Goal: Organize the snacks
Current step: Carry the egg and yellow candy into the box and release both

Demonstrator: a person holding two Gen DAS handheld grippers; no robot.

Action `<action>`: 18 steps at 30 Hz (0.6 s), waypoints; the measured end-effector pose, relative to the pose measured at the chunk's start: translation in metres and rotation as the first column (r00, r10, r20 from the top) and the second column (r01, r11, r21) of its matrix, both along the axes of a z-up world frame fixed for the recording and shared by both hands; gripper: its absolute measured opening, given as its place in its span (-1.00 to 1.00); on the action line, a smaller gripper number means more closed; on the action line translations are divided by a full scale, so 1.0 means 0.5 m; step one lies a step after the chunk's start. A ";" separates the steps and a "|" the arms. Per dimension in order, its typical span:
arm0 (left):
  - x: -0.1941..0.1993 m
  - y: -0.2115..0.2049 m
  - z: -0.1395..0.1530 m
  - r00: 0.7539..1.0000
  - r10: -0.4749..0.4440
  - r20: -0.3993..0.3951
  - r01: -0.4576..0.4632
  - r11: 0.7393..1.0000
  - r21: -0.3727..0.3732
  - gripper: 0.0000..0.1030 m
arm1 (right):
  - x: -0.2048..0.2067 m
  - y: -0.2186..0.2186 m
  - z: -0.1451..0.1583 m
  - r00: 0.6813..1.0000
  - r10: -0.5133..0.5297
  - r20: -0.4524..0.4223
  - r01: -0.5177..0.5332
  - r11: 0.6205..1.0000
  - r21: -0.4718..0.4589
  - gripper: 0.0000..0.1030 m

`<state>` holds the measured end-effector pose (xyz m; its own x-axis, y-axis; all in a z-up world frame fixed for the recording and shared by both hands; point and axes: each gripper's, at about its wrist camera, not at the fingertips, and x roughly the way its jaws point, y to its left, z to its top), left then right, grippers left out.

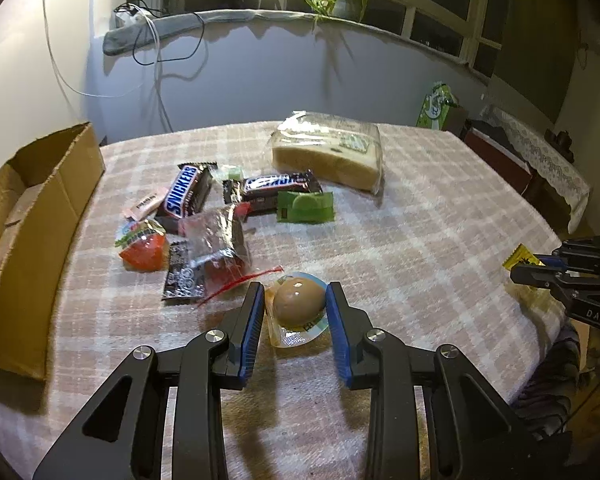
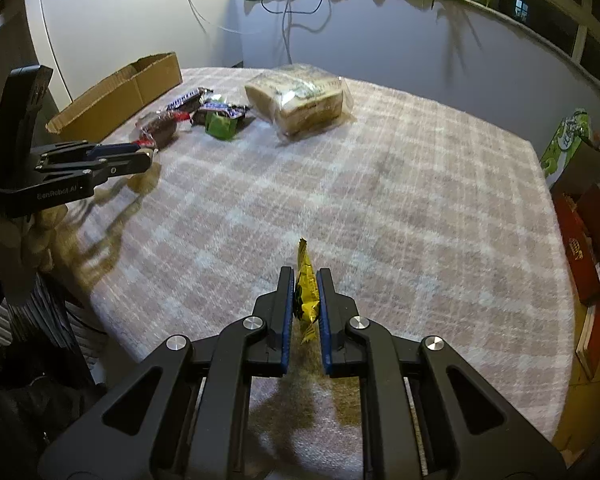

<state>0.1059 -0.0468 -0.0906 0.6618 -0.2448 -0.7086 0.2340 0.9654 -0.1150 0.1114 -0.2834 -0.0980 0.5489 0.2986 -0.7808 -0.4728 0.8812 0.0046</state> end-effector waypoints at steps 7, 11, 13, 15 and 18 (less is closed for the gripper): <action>-0.013 0.024 0.031 0.999 0.016 0.037 -0.016 1.000 -0.018 -0.42 | 0.008 0.045 0.038 0.998 0.043 0.041 -0.044 0.999 0.010 -0.78; -0.019 0.051 0.048 0.998 0.039 0.058 -0.037 0.999 -0.028 -0.42 | 0.019 0.079 0.055 0.995 0.077 0.063 -0.078 0.997 0.010 -0.78; -0.021 0.066 0.054 0.997 0.052 0.065 -0.050 0.998 -0.033 -0.42 | 0.023 0.101 0.064 0.993 0.096 0.074 -0.097 0.995 0.009 -0.78; -0.024 0.082 0.063 0.995 0.064 0.077 -0.062 0.997 -0.036 -0.42 | 0.030 0.124 0.073 0.990 0.117 0.082 -0.118 0.993 0.012 -0.78; -0.027 0.110 0.074 0.992 0.091 0.090 -0.087 0.995 -0.041 -0.42 | 0.042 0.159 0.086 0.985 0.145 0.098 -0.147 0.989 0.011 -0.78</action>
